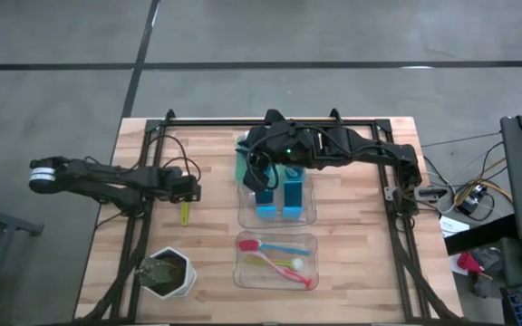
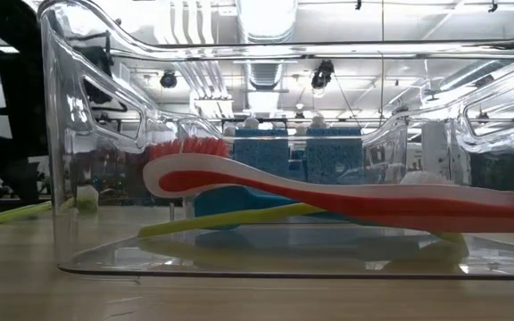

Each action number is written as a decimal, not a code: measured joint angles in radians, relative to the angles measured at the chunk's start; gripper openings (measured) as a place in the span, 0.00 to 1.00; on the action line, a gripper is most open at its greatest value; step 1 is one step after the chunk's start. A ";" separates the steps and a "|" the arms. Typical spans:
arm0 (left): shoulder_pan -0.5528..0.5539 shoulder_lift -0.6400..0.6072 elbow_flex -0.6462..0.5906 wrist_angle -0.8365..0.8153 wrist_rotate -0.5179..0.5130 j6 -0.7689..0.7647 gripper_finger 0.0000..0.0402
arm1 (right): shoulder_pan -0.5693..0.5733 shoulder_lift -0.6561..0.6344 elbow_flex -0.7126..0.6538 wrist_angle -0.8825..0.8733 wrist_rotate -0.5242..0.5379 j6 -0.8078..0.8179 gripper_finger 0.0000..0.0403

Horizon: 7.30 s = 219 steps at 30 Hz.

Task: Pick & Place Kitchen Sink Supplies
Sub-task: Put the light green dish brush into the bottom transparent bin, then return to Home Position

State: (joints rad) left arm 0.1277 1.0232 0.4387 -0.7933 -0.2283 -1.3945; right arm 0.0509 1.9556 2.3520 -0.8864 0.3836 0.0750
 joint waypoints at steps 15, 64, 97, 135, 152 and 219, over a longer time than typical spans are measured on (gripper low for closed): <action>0.011 0.005 -0.017 0.106 0.010 0.036 0.18 | 0.000 0.000 0.000 0.001 0.000 0.001 0.15; 0.011 0.225 0.118 0.263 0.097 0.266 0.59 | 0.001 0.000 0.000 -0.067 0.001 0.027 0.13; 0.011 0.102 0.135 0.279 0.242 0.364 0.15 | 0.000 0.000 -0.001 -0.067 0.001 0.003 0.12; -0.171 0.131 0.481 0.607 0.386 0.335 0.11 | -0.005 -0.088 -0.002 -0.042 0.007 -0.004 0.12; -0.211 0.461 0.680 0.735 0.634 0.663 0.13 | -0.013 -0.235 -0.001 -0.126 0.064 -0.132 0.12; -0.269 0.917 1.141 0.424 0.740 1.088 0.38 | -0.025 -0.299 0.000 -0.285 0.115 -0.129 0.11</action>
State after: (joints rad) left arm -0.1409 1.9400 1.5794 -0.3693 0.5115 -0.3062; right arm 0.0257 1.6566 2.3516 -1.1713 0.4984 -0.0544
